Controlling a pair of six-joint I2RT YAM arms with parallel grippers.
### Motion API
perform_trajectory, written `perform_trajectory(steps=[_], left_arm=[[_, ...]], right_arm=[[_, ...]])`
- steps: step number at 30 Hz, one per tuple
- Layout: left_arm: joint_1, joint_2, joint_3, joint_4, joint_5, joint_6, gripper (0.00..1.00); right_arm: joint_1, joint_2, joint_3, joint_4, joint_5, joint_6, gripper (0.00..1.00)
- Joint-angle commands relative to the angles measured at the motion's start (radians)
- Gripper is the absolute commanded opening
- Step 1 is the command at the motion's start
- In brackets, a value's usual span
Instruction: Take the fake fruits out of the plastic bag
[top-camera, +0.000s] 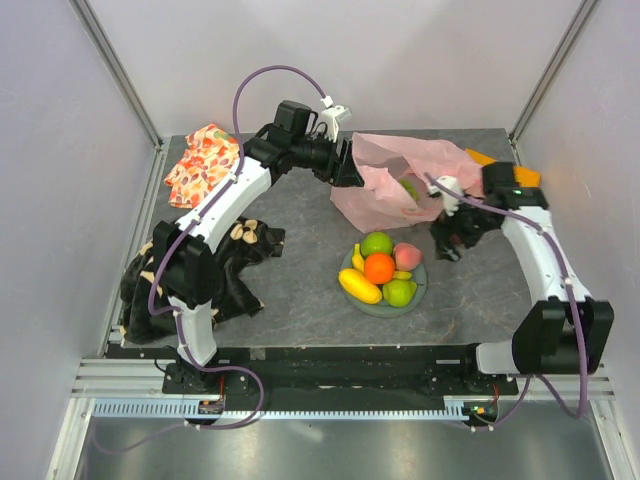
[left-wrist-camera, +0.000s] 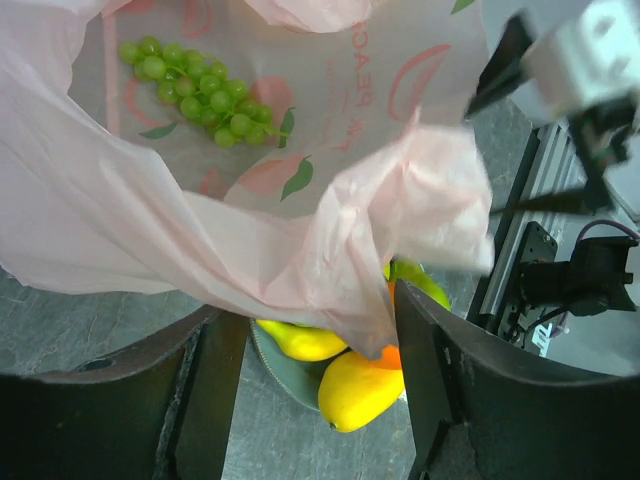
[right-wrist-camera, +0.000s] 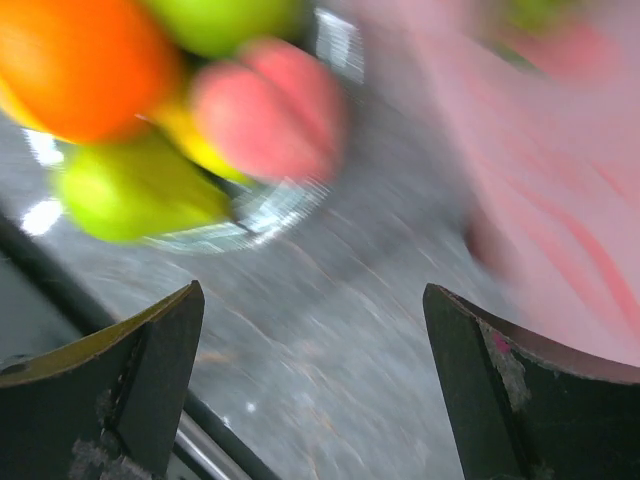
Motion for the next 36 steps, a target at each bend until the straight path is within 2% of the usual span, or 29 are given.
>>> perform_trajectory(steps=[1, 5, 8, 12, 14, 18, 24, 28, 32, 36], left_arm=[[-0.003, -0.016, 0.055, 0.02, -0.008, 0.026, 0.68], [-0.003, -0.013, 0.09, 0.029, -0.018, 0.026, 0.71], [-0.003, -0.016, 0.107, 0.03, -0.023, 0.038, 0.71], [-0.001, -0.035, 0.101, 0.017, -0.031, 0.064, 0.71], [0.0, -0.049, 0.09, 0.011, -0.044, 0.079, 0.71], [0.003, -0.07, 0.072, -0.007, -0.077, 0.105, 0.71], [0.003, -0.076, 0.066, -0.018, -0.098, 0.158, 0.71], [0.003, -0.07, 0.069, -0.024, -0.109, 0.164, 0.71], [0.003, -0.063, 0.07, -0.023, -0.107, 0.164, 0.7], [0.003, -0.053, 0.075, -0.024, -0.101, 0.161, 0.7]], right_arm=[[-0.167, -0.098, -0.044, 0.009, 0.116, -0.11, 0.98], [-0.252, -0.02, -0.069, 0.124, 0.167, -0.034, 0.98], [-0.258, 0.095, -0.051, 0.318, 0.217, 0.09, 0.98], [-0.261, 0.31, 0.098, 0.421, 0.181, 0.205, 0.98], [-0.261, 0.367, 0.153, 0.464, 0.162, 0.244, 0.98], [-0.26, 0.535, 0.334, 0.483, 0.162, 0.296, 0.98], [-0.255, 0.661, 0.48, 0.449, 0.101, 0.33, 0.98], [-0.238, 0.675, 0.471, 0.385, 0.07, 0.319, 0.98], [-0.227, 0.652, 0.385, 0.389, 0.061, 0.301, 0.98], [-0.217, 0.666, 0.384, 0.379, 0.055, 0.324, 0.98]])
